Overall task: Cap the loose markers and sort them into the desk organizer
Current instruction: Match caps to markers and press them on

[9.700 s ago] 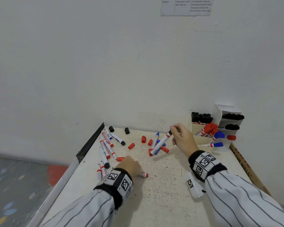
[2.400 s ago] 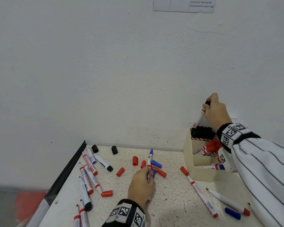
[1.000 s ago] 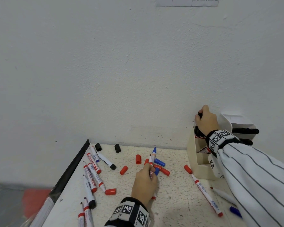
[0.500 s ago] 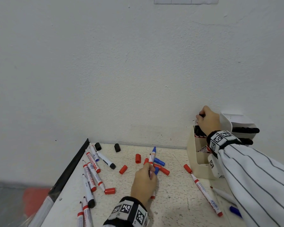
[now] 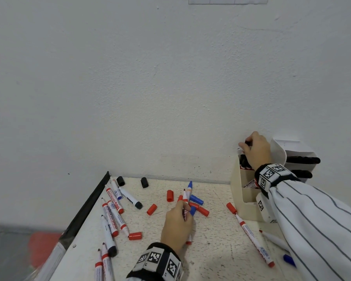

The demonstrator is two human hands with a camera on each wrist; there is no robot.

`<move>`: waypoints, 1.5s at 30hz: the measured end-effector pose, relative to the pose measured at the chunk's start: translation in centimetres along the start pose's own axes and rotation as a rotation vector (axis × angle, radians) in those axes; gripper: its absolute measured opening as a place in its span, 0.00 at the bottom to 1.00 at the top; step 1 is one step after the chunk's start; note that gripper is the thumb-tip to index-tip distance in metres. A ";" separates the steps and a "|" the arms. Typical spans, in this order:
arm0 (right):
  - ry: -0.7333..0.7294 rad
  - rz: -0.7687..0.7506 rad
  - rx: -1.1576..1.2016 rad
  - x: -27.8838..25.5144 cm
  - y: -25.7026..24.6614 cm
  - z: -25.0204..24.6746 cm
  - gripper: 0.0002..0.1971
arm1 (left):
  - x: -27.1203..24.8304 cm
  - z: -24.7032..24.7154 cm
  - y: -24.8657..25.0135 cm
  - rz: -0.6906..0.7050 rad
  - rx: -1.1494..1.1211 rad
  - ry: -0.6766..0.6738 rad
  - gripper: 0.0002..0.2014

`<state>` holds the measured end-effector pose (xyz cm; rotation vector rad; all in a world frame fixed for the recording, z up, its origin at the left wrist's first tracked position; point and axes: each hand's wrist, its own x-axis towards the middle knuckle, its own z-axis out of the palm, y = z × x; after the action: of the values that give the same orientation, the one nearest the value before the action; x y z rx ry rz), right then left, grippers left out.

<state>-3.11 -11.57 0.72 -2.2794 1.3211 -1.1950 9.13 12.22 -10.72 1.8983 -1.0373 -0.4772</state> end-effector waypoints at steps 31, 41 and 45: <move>-0.082 0.019 -0.081 -0.2 0.5 1.0 0.05 | 0.2 0.3 -0.2 0.007 -0.097 0.048 0.10; -0.115 -0.088 -0.231 -0.6 0.2 1.4 0.06 | 0.1 0.1 0.0 -0.023 -0.135 0.043 0.12; -0.147 -0.136 -0.281 -0.5 0.2 1.3 0.06 | 0.0 -0.1 0.1 -0.018 -0.137 0.039 0.11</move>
<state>-2.40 -11.56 -0.49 -2.6344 1.3714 -0.9065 9.11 12.24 -10.56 1.7901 -0.9395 -0.5069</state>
